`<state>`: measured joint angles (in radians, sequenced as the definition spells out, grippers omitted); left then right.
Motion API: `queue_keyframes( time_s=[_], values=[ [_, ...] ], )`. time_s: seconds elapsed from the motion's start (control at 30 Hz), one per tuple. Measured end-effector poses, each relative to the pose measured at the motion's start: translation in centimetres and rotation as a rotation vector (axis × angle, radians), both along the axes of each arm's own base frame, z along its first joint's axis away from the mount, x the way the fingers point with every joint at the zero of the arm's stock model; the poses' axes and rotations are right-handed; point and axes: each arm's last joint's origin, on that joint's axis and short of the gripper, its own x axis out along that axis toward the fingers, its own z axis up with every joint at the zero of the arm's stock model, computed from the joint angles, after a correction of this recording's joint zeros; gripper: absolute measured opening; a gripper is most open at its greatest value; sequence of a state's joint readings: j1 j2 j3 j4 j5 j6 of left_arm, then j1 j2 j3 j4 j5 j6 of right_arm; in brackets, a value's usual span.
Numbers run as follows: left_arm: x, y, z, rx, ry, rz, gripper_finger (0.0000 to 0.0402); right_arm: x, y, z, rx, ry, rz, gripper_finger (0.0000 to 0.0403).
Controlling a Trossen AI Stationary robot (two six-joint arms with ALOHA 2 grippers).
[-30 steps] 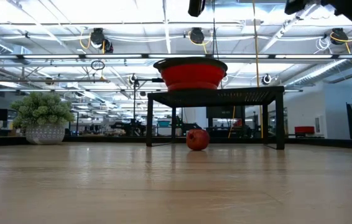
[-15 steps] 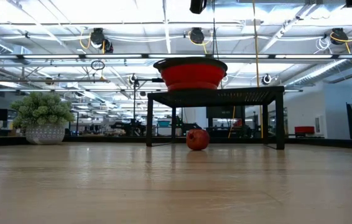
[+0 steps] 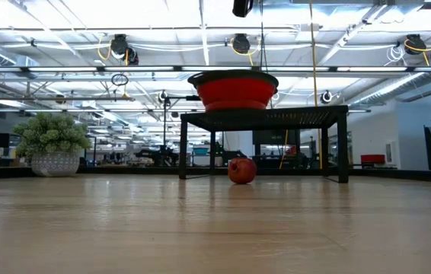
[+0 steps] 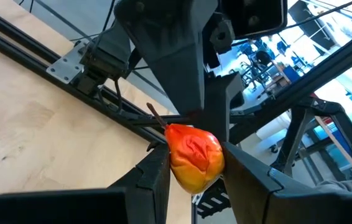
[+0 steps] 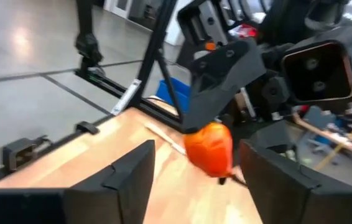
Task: Pick & Place Fruit
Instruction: Put the pear into the red strainer bowl on the shelf
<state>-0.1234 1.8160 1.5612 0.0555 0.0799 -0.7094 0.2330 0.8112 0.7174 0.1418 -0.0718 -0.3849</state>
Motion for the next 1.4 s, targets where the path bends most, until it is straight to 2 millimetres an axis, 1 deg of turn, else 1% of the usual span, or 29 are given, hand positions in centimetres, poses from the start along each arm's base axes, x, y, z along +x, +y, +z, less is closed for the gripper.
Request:
queue_keyframes(
  time_s=[0.2, 0.33, 0.43, 0.53, 0.7, 0.87, 0.97, 1.4],
  values=[
    [0.0, -0.3, 0.0, 0.000, 0.000, -0.005, 0.0124, 1.2, 0.5, -0.4, -0.035, -0.013, -0.076, 0.0249],
    [0.0, -0.4, 0.0, 0.002, -0.001, 0.023, 0.0124, 2.2, 0.7, -1.1, -0.063, 0.016, -0.102, 0.0247],
    [0.0, -0.4, 0.0, 0.003, 0.000, 0.036, 0.0124, 2.8, 0.8, -1.0, -0.088, 0.024, -0.165, 0.0243],
    [0.0, -0.3, 0.0, -0.002, 0.005, 0.055, 0.0124, 3.3, 1.2, -0.7, -0.143, 0.019, -0.193, 0.0239],
    [-0.1, -0.2, -0.3, -0.004, 0.033, 0.079, 0.0124, 3.7, 1.6, -0.7, -0.192, 0.025, -0.228, 0.0238],
    [-0.1, -0.2, -0.4, -0.003, 0.040, 0.079, 0.0124, 3.8, 1.7, -0.9, -0.200, 0.036, -0.230, 0.0238],
    [-0.1, -0.2, -0.4, -0.002, 0.039, 0.086, 0.0124, 3.8, 1.6, -0.9, -0.203, 0.039, -0.277, 0.0236],
    [-0.1, -0.1, -0.5, -0.002, 0.057, 0.106, 0.0124, 3.8, 1.6, -1.1, -0.205, 0.054, -0.296, 0.0176]
  ],
)
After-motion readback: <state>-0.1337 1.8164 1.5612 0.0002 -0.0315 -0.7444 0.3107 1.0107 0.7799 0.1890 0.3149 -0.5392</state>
